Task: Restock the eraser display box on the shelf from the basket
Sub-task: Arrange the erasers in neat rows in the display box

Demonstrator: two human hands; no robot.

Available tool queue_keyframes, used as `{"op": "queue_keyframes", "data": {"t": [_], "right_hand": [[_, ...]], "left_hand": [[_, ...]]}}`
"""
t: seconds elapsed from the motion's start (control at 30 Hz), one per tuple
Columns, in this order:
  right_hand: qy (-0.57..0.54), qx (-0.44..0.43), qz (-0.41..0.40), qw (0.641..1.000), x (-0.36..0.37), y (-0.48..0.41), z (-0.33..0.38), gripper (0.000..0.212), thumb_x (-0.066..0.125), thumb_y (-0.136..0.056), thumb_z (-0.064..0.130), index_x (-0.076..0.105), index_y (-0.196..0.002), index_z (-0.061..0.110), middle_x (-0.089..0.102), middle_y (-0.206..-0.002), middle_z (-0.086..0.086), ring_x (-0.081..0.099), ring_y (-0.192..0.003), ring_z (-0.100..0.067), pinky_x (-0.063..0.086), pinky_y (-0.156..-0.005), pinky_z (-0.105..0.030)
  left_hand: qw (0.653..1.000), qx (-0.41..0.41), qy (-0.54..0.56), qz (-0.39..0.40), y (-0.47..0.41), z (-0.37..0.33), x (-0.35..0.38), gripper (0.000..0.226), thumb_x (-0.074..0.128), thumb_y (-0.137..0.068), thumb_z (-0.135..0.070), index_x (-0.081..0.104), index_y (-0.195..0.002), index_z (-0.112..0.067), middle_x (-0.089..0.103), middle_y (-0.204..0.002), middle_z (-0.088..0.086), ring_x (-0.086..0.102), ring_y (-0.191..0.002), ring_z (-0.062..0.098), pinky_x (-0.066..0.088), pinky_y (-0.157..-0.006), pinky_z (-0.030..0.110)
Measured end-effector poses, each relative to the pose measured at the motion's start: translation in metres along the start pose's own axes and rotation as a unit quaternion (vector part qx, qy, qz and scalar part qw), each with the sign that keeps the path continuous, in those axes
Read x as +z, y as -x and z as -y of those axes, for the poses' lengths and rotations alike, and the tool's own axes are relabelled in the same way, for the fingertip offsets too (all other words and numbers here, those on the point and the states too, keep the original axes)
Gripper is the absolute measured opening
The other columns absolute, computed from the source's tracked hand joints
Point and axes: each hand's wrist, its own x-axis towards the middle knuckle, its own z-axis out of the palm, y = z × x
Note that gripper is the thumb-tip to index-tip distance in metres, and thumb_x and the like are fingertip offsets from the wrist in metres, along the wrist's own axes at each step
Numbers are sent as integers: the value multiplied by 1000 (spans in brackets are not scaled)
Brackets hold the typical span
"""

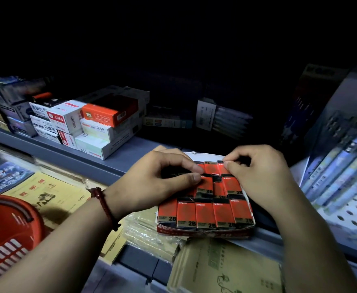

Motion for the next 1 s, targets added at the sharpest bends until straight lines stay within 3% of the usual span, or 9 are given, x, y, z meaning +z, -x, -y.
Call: {"op": "queue_keyframes", "data": {"t": [0.17,0.23,0.3,0.37,0.43,0.53,0.7,1.0], "right_hand": [[52,-7,29,998,-3,1,2,19,63,-98,25,77,-87,32,72,-81,19,63,-71,4,43,-53,-9],[53,-34,22,998,0,2,7,17,63,-99,25,78,-94,31,72,-87,20,63,-77,5,45,-64,-10],[71,-51,33,996,5,1,12,18,61,-99,28,77,-104,33,73,-100,20,64,-95,0,52,-87,-26],[100,-47,49,993,8,2,16,22,57,-99,32,75,-113,36,71,-113,17,62,-111,-12,48,-100,-46],[139,-40,68,987,9,2,22,25,54,-101,34,73,-117,34,67,-121,16,58,-119,-18,43,-106,-48],[187,-34,89,978,9,3,27,28,51,-103,38,72,-120,33,62,-125,18,52,-124,-18,36,-104,-40],[171,-38,85,981,9,1,23,25,53,-100,34,76,-93,25,64,-102,16,58,-106,-19,46,-99,-46],[123,-41,80,988,11,2,23,5,59,-96,38,64,-95,38,60,-101,17,56,-108,-20,46,-99,-49]], "left_hand": [[1000,-3,-3,-12,-1,2,2,23,73,-84,-42,80,-98,-26,72,-100,-9,63,-106,11,47,-95,25],[1000,-3,3,-18,-1,3,3,18,75,-86,-38,81,-98,-25,73,-100,-8,64,-106,12,49,-97,29],[1000,1,7,-22,-1,3,3,13,77,-88,-32,81,-97,-22,73,-100,-6,66,-104,12,51,-97,31],[1000,2,15,-22,-1,2,4,11,78,-88,-26,81,-96,-18,74,-100,-4,68,-101,12,53,-95,32],[1000,5,13,-21,-1,2,4,10,78,-88,-22,81,-95,-16,74,-100,-3,68,-99,12,53,-95,32],[1000,17,-4,-24,-1,3,4,9,77,-89,-24,81,-95,-19,74,-100,-5,67,-101,12,51,-96,32],[999,14,-5,-29,-1,5,6,17,75,-86,-35,81,-95,-22,74,-99,-7,66,-103,14,51,-97,38],[999,-2,-24,-46,-2,6,8,19,72,-83,-43,80,-93,-30,73,-96,-11,60,-107,12,47,-98,39]]}}
